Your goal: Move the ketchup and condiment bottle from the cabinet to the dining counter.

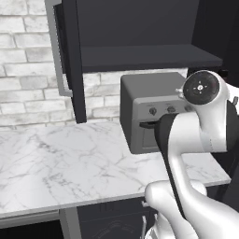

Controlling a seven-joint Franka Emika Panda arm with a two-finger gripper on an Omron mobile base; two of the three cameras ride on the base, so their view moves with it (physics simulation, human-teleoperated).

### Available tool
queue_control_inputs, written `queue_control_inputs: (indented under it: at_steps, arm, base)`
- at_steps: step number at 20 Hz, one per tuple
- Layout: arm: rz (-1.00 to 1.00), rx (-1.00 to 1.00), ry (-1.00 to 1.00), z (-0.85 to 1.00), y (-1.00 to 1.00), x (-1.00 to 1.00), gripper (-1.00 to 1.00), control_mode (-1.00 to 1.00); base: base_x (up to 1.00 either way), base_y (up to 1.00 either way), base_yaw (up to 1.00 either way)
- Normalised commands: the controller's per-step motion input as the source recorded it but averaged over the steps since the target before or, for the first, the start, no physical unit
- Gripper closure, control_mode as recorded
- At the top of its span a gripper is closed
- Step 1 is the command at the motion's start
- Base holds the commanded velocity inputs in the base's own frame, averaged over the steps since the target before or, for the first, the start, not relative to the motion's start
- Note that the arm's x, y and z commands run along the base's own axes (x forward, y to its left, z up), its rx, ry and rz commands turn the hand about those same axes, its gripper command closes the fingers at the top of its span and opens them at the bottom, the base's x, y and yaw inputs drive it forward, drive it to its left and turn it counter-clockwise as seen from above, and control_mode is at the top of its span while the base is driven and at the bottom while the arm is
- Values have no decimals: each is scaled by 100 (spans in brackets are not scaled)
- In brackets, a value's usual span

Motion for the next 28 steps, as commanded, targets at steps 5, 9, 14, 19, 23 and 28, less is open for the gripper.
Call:
queue_control_inputs:
  at_steps: [5, 9, 14, 19, 23, 28]
  arm:
    - [-2, 0, 0, 0, 0, -7, 100, -100]
    - [0, 0, 0, 0, 0, 0, 100, -100]
    - [0, 0, 0, 0, 0, 0, 100, 100]
    - [0, 0, 0, 0, 0, 0, 100, 100]
    - [0, 0, 0, 0, 0, 0, 100, 100]
    - [0, 0, 0, 0, 0, 0, 100, 100]
  base:
    - [0, 0, 0]
    - [0, 0, 0]
    - [0, 0, 0]
    - [-27, 0, 0]
    - [-65, 0, 0]
    - [-68, 2, 0]
